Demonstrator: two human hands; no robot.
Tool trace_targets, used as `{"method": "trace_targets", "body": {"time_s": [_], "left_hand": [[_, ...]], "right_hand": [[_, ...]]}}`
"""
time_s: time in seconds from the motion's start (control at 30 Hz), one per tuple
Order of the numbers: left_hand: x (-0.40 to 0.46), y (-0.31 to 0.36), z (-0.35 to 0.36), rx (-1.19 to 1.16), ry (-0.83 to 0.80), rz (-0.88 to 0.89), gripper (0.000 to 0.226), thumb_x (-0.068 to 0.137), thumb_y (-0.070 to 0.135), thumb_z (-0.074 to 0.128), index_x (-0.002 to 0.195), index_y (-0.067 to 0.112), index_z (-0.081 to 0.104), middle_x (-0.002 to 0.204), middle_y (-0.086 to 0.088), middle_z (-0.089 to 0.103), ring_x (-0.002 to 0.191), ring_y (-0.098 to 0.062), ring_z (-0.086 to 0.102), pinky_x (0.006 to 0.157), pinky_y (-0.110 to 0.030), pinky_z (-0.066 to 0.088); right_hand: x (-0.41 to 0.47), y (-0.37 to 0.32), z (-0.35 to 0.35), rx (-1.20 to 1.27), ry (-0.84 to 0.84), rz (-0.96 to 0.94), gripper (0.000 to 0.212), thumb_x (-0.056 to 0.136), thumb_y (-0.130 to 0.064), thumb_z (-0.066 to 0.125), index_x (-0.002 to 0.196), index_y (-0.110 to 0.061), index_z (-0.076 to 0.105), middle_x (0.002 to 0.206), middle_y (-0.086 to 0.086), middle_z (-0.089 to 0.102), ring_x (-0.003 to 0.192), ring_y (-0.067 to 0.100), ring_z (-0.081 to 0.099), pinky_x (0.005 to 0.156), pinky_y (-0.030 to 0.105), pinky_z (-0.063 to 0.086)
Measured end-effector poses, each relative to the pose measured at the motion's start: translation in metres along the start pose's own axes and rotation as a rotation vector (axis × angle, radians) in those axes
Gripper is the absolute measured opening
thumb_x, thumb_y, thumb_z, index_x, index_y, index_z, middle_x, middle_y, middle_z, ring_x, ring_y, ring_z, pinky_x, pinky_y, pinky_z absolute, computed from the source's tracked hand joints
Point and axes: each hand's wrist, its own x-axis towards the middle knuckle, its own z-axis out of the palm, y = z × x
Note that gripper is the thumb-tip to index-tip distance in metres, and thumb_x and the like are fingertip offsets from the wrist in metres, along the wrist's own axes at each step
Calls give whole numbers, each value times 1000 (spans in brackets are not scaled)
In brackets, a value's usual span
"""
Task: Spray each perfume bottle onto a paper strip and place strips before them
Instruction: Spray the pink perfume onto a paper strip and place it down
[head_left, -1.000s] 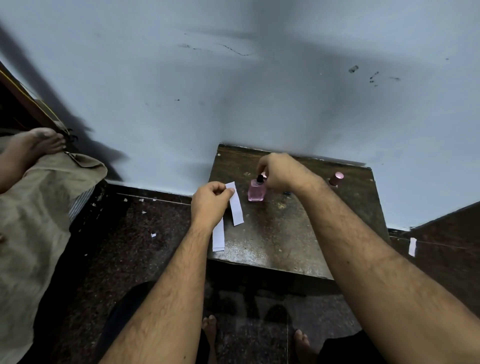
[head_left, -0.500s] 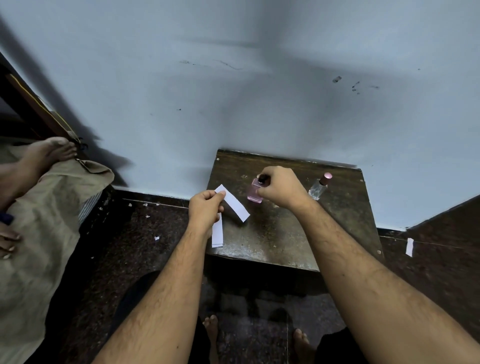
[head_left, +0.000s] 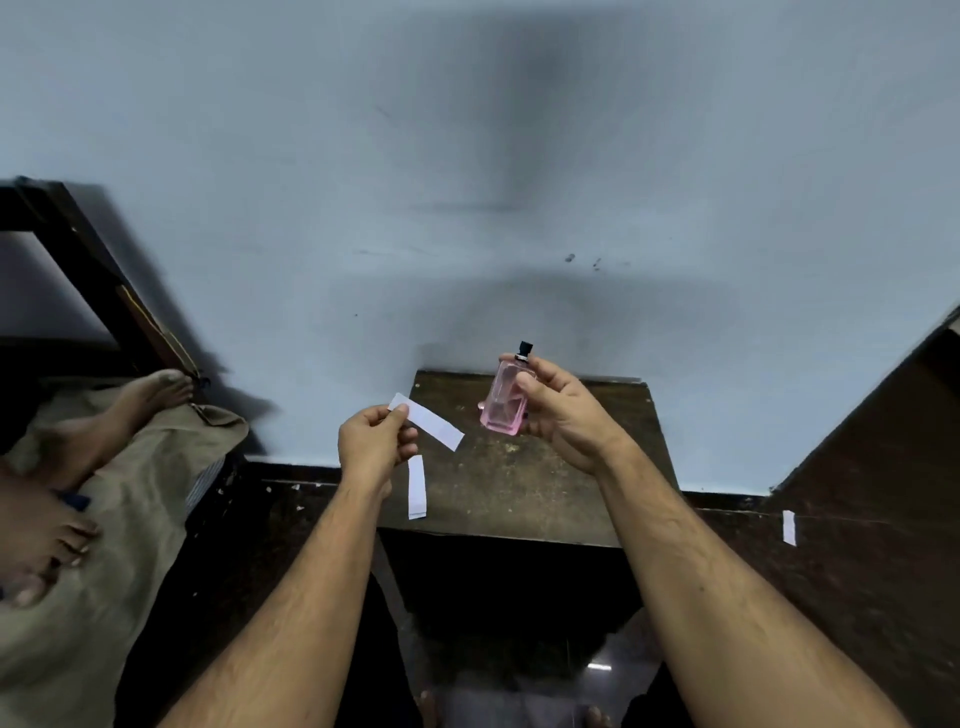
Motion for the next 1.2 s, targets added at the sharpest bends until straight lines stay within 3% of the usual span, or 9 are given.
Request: {"method": "trace_targets", "body": {"time_s": [0.07, 0.2, 0.33, 0.47, 0.53, 0.67, 0.93, 1.1, 1.2], "left_hand": [[-14, 14, 4, 1, -10, 30, 12, 94, 11, 63, 83, 9, 63, 73, -6, 60, 63, -14, 59, 46, -19, 51], [-43, 36, 13, -3, -30, 79, 13, 94, 12, 63, 81, 9, 63, 72, -5, 61, 63, -13, 61, 47, -21, 52], [-61, 52, 19, 11, -45, 123, 11, 93, 12, 64, 82, 9, 64, 73, -5, 62, 64, -14, 61, 48, -21, 53], [-74, 61, 21, 20, -59, 157, 13, 93, 13, 65, 81, 10, 63, 73, -5, 62, 65, -15, 62, 50, -23, 53], [-79, 63, 23, 28, -65, 168, 13, 93, 13, 65, 80, 10, 63, 72, -5, 62, 64, -15, 62, 50, -23, 53], [-83, 69, 26, 37, -71, 188, 11, 92, 12, 66, 82, 9, 64, 73, -7, 63, 66, -17, 63, 52, -25, 54], [-84, 84, 37, 32, -98, 225, 7, 91, 11, 66, 85, 7, 66, 79, -9, 65, 66, -18, 64, 53, -26, 55], [-86, 93, 44, 26, -102, 241, 6, 91, 12, 68, 92, 7, 67, 81, -7, 67, 67, -15, 65, 54, -24, 55], [-84, 98, 44, 18, -102, 237, 8, 90, 14, 68, 95, 7, 68, 82, -7, 68, 67, -13, 65, 54, -24, 55]], "right_hand": [[-17, -10, 2, 71, -40, -1, 47, 84, -30, 71, 126, -12, 60, 108, 5, 62, 111, 39, 56, 89, 59, 52], [-51, -30, 9, 239, -101, -28, 36, 94, -18, 47, 128, -9, 56, 96, 6, 60, 85, 17, 64, 71, 40, 60], [-69, -42, 12, 337, -80, -34, 38, 96, -17, 39, 133, -11, 49, 86, 14, 60, 74, 24, 61, 59, 36, 54], [-80, -46, 16, 414, -74, -24, 28, 90, -29, 43, 114, -16, 47, 79, 10, 54, 62, 19, 51, 47, 26, 41], [-84, -47, 17, 419, -108, -36, 27, 87, -39, 58, 102, -19, 48, 81, 8, 54, 61, 16, 49, 46, 24, 39], [-89, -50, 18, 403, -157, -98, 42, 71, -25, 82, 97, -25, 50, 85, 7, 55, 59, 14, 47, 42, 21, 35], [-91, -62, 15, 365, -71, -185, 45, 75, -37, 77, 107, -17, 53, 90, 11, 61, 71, 22, 60, 50, 30, 47], [-92, -70, 14, 269, 6, -193, 17, 93, -28, 54, 105, -17, 51, 95, 12, 62, 67, 21, 60, 43, 25, 42], [-90, -75, 17, 161, 42, -214, 30, 93, -23, 56, 123, -24, 50, 88, 8, 62, 59, 19, 57, 38, 22, 40]]}}
